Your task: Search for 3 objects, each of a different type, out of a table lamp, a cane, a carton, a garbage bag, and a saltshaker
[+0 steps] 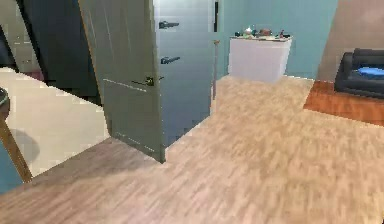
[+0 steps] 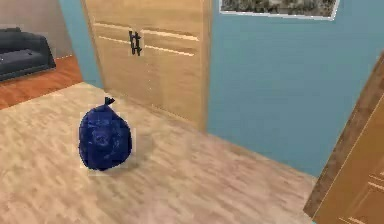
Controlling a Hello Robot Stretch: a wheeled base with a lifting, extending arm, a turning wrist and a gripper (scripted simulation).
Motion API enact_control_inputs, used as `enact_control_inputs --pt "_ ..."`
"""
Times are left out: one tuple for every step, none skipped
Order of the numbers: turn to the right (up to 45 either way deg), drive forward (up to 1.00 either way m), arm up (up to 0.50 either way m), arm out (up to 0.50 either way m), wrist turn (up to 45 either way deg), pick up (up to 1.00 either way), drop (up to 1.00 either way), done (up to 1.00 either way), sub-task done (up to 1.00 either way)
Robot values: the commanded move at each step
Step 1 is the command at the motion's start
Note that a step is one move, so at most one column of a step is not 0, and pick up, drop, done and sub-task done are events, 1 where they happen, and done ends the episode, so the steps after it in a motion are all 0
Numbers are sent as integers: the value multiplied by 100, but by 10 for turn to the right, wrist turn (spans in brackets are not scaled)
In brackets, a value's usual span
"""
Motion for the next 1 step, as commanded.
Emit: enact_control_inputs --pt "-240 0 0 0 0 0 0 0 0"
